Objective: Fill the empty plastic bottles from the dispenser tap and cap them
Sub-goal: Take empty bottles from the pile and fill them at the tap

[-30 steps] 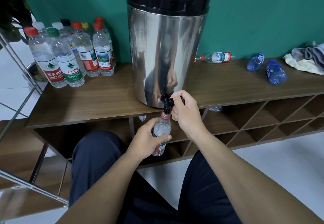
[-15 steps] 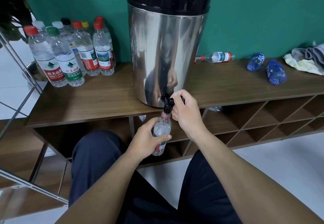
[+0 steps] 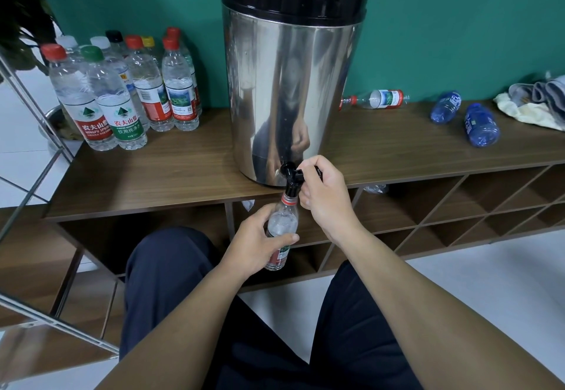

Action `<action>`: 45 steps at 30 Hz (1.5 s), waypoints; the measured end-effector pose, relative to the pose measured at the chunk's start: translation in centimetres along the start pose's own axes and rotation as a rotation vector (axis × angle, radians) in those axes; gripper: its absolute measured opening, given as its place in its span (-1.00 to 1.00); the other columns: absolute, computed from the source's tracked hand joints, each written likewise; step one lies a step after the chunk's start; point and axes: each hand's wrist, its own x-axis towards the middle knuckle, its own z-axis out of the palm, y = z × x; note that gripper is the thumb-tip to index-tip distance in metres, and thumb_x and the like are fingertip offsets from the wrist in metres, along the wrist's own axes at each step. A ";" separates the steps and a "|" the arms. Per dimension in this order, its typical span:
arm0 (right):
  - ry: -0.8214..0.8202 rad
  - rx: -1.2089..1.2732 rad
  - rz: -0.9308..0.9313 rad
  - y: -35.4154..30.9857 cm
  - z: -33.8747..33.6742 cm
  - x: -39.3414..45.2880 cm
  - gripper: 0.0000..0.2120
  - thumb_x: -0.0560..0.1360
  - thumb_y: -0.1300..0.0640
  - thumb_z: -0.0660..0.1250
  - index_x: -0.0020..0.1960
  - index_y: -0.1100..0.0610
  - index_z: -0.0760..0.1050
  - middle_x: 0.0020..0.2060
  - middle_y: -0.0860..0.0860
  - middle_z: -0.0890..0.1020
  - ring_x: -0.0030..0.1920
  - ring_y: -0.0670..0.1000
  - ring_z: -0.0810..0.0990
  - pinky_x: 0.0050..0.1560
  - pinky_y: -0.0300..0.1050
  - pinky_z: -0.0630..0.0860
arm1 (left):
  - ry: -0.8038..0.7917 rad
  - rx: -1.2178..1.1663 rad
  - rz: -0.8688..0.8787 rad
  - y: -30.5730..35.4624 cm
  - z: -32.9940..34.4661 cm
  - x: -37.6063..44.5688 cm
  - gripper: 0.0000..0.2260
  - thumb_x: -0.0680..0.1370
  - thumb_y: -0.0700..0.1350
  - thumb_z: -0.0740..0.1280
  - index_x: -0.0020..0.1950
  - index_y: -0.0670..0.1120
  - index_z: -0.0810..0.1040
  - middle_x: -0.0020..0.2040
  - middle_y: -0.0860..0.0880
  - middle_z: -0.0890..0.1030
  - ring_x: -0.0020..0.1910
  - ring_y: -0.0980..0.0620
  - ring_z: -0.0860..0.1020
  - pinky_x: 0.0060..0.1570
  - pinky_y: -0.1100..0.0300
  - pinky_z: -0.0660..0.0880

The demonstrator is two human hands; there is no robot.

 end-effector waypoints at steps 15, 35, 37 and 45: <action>0.008 0.011 -0.007 0.2 0.1 0.0 -0.80 0.78 0.11 0.26 0.02 0.17 0.50 -0.43 -0.03 0.34 -0.41 -0.01 0.26 -0.37 -0.06 0.22 | 0.004 -0.007 0.014 -0.5 0.1 0.3 -0.40 0.48 0.04 0.70 0.48 0.20 0.59 0.29 0.18 0.73 0.32 0.17 0.68 0.46 -0.14 0.58; 0.005 0.019 0.002 0.2 0.1 0.1 -0.81 0.77 0.11 0.26 0.01 0.13 0.52 -0.42 -0.02 0.34 -0.41 -0.01 0.26 -0.37 -0.09 0.24 | 0.009 -0.005 0.026 -0.5 0.1 0.3 -0.40 0.49 0.00 0.70 0.49 0.17 0.60 0.29 0.18 0.74 0.31 0.17 0.69 0.46 -0.13 0.59; 0.004 0.017 0.001 0.2 0.0 0.1 -0.80 0.78 0.10 0.26 0.00 0.13 0.51 -0.42 -0.02 0.34 -0.41 -0.02 0.26 -0.38 -0.09 0.25 | 0.003 -0.012 0.018 -0.4 0.1 0.3 -0.40 0.50 -0.01 0.71 0.49 0.18 0.60 0.29 0.18 0.74 0.31 0.18 0.68 0.46 -0.12 0.59; -0.001 0.008 -0.001 0.2 0.0 0.2 -0.80 0.78 0.09 0.26 0.01 0.14 0.52 -0.42 -0.02 0.35 -0.41 -0.02 0.27 -0.38 -0.10 0.26 | -0.002 -0.009 0.009 -0.4 0.0 0.2 -0.39 0.49 0.02 0.71 0.49 0.20 0.59 0.30 0.19 0.73 0.32 0.18 0.68 0.45 -0.12 0.59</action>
